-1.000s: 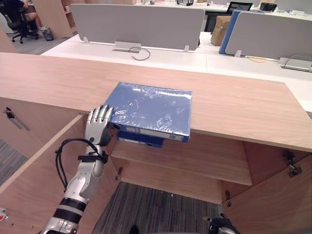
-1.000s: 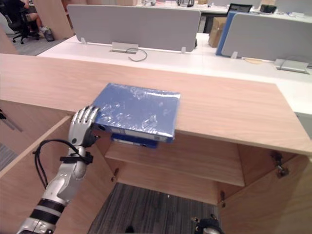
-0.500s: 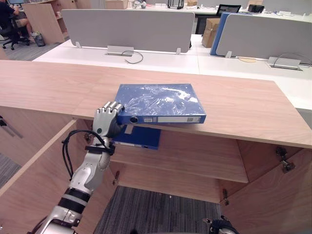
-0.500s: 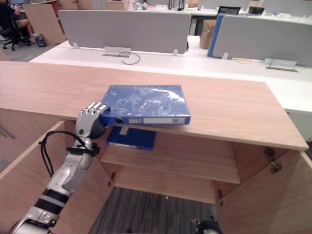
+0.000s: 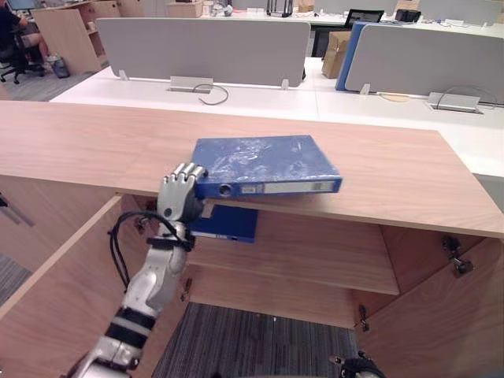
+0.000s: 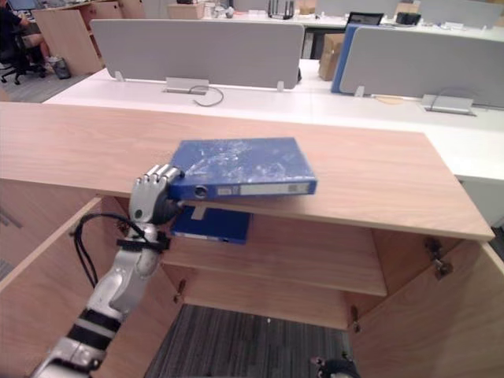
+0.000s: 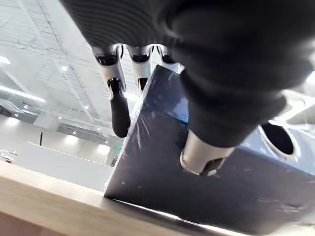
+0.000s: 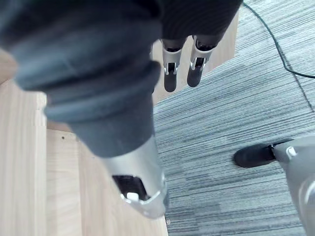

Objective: Walk over to the cabinet, pick up the folder, carry it to the office cabinet, place the folder inside the office cabinet, then close the office cabinet door

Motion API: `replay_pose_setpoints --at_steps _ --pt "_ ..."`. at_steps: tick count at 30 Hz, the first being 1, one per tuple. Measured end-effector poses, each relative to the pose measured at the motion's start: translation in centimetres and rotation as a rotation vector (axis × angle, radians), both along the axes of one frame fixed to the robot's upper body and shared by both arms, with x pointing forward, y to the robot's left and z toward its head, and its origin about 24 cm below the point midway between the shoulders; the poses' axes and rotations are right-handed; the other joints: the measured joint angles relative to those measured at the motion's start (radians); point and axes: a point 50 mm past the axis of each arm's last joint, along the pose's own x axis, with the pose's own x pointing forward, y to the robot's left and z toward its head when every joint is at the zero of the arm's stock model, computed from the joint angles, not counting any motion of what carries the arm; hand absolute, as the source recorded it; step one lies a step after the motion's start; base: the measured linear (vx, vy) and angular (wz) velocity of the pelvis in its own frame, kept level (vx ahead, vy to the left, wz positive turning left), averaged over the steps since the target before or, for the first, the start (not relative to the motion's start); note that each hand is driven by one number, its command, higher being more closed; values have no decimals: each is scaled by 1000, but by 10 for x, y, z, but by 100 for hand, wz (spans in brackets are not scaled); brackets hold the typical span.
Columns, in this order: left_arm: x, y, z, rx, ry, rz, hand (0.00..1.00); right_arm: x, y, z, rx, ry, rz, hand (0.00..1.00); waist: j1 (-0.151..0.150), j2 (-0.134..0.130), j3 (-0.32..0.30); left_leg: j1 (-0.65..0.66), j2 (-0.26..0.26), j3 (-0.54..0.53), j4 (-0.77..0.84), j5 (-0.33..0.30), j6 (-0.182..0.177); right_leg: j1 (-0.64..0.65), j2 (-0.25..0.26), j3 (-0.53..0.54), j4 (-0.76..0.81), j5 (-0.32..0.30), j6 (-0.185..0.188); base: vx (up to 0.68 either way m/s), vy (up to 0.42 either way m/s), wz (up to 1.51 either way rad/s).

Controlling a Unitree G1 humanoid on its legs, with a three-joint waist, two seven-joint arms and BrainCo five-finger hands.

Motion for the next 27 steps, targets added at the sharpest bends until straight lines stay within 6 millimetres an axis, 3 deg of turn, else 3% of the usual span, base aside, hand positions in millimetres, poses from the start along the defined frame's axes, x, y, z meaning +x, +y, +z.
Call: replay_pose_setpoints --at_steps 3,6,18,22,27 --pt "-18 -21 2 -115 -5 -122 100 -5 -1 -1 -2 13 -4 0 2 2 -1 0 1 0 0 -1 -1 0 1 2 0 0 0 0 0 0" --pt "-24 -28 2 -189 8 -174 100 -7 -1 -1 -3 21 -5 0 0 6 -1 2 2 4 0 -2 -1 -2 1 7 3 0 0 0 0 -5" --pt "-44 -24 2 -351 31 -189 100 -14 3 -4 1 52 27 0 3 8 -3 3 5 18 0 -3 0 -13 1 26 14 0 1 -6 4 -3" --pt "-51 -28 9 -562 46 -239 100 -21 8 -7 13 79 42 0 7 9 -7 2 7 38 0 -4 -1 -29 1 51 26 1 4 -10 8 -15" --pt "-52 -30 16 -986 131 -410 100 -36 13 -10 22 118 55 0 5 9 -11 2 8 47 0 -4 0 -47 0 67 52 -4 13 -40 9 -8"
